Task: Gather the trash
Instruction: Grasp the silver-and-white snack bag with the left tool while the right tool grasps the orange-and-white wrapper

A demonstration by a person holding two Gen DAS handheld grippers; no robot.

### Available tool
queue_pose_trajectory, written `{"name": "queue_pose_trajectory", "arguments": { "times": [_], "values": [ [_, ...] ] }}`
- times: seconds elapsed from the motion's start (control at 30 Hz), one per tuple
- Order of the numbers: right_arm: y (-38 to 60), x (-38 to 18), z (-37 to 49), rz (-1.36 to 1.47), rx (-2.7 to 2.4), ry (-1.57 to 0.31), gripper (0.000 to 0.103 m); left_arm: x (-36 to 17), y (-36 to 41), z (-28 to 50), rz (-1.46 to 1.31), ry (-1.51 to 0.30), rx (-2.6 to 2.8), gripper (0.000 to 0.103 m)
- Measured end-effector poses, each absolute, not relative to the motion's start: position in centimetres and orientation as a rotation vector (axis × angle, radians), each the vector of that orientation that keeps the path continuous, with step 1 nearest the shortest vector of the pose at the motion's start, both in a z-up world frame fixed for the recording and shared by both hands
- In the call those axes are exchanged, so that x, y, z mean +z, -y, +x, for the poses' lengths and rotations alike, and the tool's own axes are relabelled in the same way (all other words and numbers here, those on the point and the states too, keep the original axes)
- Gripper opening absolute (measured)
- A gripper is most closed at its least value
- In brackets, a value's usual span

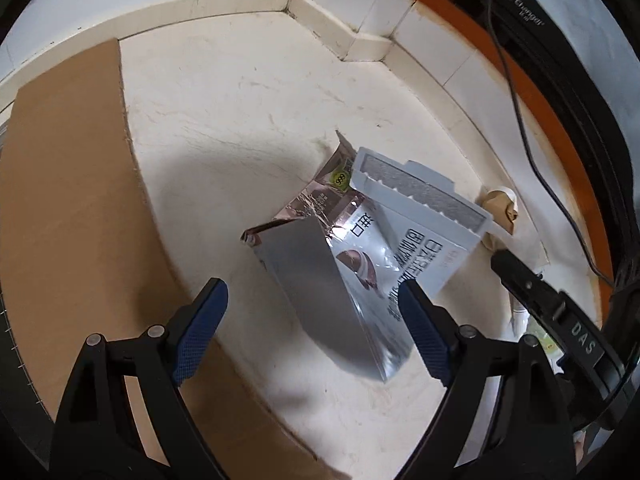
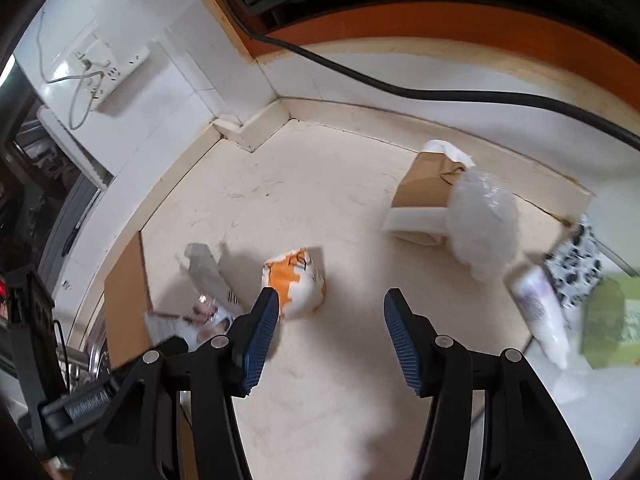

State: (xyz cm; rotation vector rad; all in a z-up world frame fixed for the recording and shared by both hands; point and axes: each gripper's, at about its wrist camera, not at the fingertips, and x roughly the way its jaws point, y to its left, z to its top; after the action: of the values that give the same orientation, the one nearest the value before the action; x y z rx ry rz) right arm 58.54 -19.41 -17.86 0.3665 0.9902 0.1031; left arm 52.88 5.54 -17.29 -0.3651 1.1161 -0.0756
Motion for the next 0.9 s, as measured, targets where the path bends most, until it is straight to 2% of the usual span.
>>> {"name": "queue_pose_trajectory", "arguments": {
  "times": [0.17, 0.27, 0.3, 0.33, 0.4, 0.43, 0.53, 0.67, 0.9],
  "values": [
    [17.9, -19.2, 60.7, 0.365, 0.110, -1.003, 0.056, -18.8, -5.3, 53.9, -0.356, -1.149, -0.072, 0.084],
    [16.8, -20.0, 61.9, 0.344, 0.115, -1.015, 0.056, -18.7, -5.7, 53.9, -0.364, -1.129, -0.071, 0.065],
    [16.5, -20.2, 62.0, 0.340, 0.115, -1.020, 0.056, -18.7, -5.9, 53.9, -0.370, -1.125, -0.077, 0.052],
    [16.1, -20.5, 62.3, 0.335, 0.118, -1.025, 0.056, -18.7, -6.2, 53.9, -0.382, -1.121, -0.081, 0.045],
    [15.4, -21.2, 62.8, 0.330, 0.125, -1.033, 0.056, -18.5, -6.6, 53.7, -0.392, -1.101, -0.075, 0.040],
    [15.2, -21.4, 62.9, 0.330, 0.130, -1.038, 0.056, -18.1, -6.8, 53.5, -0.391, -1.084, -0.073, 0.035],
    [14.3, -22.3, 63.3, 0.323, 0.142, -1.053, 0.055, -17.3, -7.1, 53.0, -0.382, -1.050, -0.071, 0.030],
    [13.5, -22.3, 62.8, 0.262, 0.130, -1.017, 0.040, -16.6, -7.0, 52.7, -0.370, -1.027, -0.065, 0.027],
    [15.3, -20.2, 59.5, 0.281, 0.115, -0.990, 0.039, -14.3, -6.2, 50.3, -0.370, -0.982, -0.089, 0.026]
  ]
}}
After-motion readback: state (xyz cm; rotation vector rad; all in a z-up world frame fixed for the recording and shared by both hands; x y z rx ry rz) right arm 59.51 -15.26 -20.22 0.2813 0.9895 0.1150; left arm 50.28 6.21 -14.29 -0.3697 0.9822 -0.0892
